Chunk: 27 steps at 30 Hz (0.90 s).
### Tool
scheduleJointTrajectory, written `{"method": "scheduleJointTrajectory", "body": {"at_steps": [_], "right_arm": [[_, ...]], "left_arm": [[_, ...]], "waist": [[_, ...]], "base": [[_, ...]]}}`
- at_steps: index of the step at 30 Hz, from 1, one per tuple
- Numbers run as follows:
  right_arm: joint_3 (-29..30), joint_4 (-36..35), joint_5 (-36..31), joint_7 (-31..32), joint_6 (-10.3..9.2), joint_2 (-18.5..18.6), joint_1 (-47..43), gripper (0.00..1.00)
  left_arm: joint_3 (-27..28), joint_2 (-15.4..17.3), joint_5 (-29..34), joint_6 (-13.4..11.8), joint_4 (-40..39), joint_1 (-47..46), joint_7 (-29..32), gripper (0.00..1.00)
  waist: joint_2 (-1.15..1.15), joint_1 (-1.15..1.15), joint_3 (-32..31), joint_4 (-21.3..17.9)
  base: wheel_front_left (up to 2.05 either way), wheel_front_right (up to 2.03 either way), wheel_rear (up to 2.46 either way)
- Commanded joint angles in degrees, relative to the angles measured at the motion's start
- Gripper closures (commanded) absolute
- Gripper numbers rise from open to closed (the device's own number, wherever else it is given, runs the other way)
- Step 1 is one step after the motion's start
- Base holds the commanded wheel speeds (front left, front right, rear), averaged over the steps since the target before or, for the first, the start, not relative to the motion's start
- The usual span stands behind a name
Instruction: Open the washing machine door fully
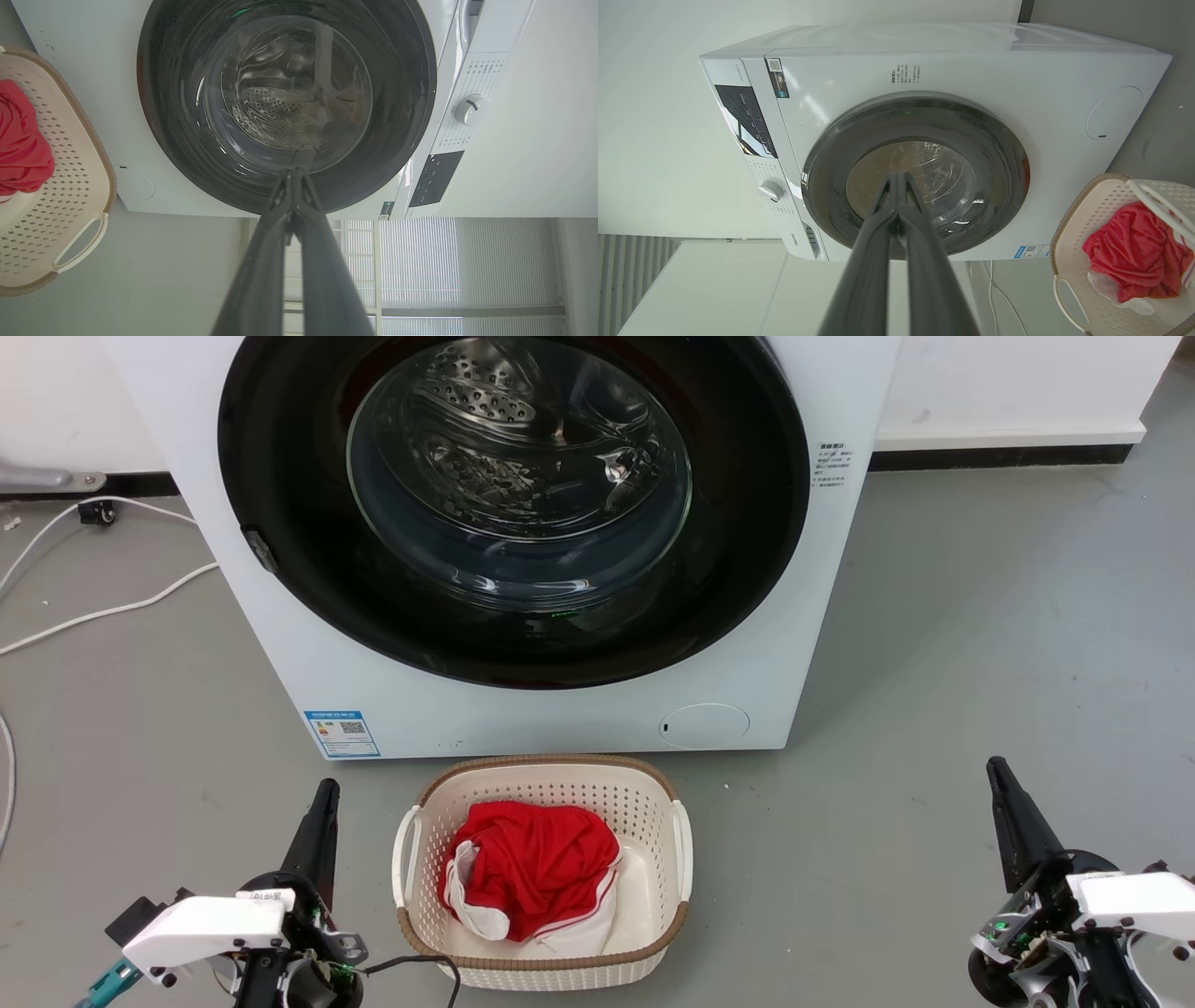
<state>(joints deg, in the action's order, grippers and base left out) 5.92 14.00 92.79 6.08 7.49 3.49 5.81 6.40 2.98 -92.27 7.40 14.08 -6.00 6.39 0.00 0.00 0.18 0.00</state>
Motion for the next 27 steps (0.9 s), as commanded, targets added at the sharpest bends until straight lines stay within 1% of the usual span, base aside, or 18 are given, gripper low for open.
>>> {"method": "scheduleJointTrajectory", "body": {"at_steps": [1, 19, 20, 22, 27], "right_arm": [[0.08, 0.11, -0.19, 0.04, 0.0, -0.17, 0.73, 1.0], [0.25, 0.12, -0.37, 0.21, 0.0, -0.31, 0.74, 1.0], [0.16, 0.02, -0.08, 0.08, 0.0, -0.1, 0.02, 0.0], [0.11, 0.74, -0.06, 0.06, 0.0, -0.14, -0.53, 0.0], [-0.58, -0.52, -0.03, -1.41, 0.0, -0.17, -1.03, 0.0]], "left_arm": [[0.22, -0.08, 0.26, 0.17, 0.01, -0.4, 0.12, 1.0], [0.24, -0.1, 0.28, 0.17, 0.0, -0.4, 0.15, 1.0], [0.03, -0.01, 0.01, 0.0, 0.0, 0.0, 0.0, 0.0], [-0.11, -0.09, -0.04, -0.02, 0.8, 0.48, -0.02, 0.0], [-1.2, -0.08, 0.12, -0.01, 0.0, 0.6, -1.5, 0.0]], "waist": [[0.0, 0.0, 0.0, 0.0], [0.0, 0.0, 0.0, 0.0], [0.0, 0.0, 0.0, 0.0], [0.0, 0.0, 0.0, 0.0], [0.0, 0.0, 0.02, 0.04]], "base": [[0.0, 0.0, 0.0], [0.0, 0.0, 0.0], [0.0, 0.0, 0.0], [0.0, 0.0, 0.0], [0.0, 0.0, 0.0]]}}
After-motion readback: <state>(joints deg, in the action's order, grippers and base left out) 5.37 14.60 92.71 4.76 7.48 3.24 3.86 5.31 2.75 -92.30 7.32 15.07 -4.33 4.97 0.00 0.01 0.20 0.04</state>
